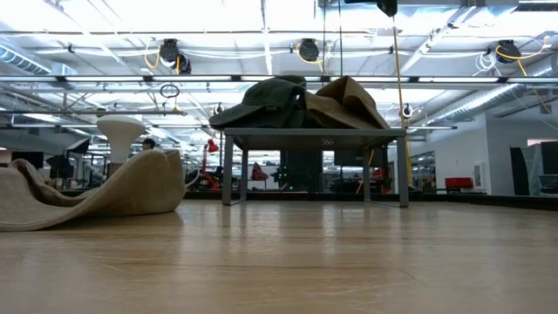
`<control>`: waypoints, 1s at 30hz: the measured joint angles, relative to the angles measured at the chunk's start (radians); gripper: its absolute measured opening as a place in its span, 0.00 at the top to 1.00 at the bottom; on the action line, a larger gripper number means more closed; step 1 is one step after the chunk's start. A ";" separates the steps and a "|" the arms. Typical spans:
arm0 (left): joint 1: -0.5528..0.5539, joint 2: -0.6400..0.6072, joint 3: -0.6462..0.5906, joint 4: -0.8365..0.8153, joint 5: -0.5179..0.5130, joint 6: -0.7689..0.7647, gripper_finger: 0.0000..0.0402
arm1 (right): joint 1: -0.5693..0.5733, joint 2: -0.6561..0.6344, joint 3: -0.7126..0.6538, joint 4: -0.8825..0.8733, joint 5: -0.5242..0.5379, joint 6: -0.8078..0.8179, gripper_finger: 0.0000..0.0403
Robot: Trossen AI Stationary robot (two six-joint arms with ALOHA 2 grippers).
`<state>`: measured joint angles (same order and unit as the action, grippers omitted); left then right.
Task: Pick & Place hat
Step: Stack the brown cap on top of the brown cap on the shelf
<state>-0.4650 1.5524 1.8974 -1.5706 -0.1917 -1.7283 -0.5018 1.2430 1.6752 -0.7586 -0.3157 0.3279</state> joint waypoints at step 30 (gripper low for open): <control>-0.268 -0.001 -0.748 0.367 0.089 -0.694 0.30 | 0.000 -0.012 -0.092 -0.016 -0.003 -0.044 0.51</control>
<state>-0.7330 1.5517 1.1497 -1.2035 -0.1024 -2.4221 -0.5014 1.2307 1.5828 -0.7741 -0.3183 0.2836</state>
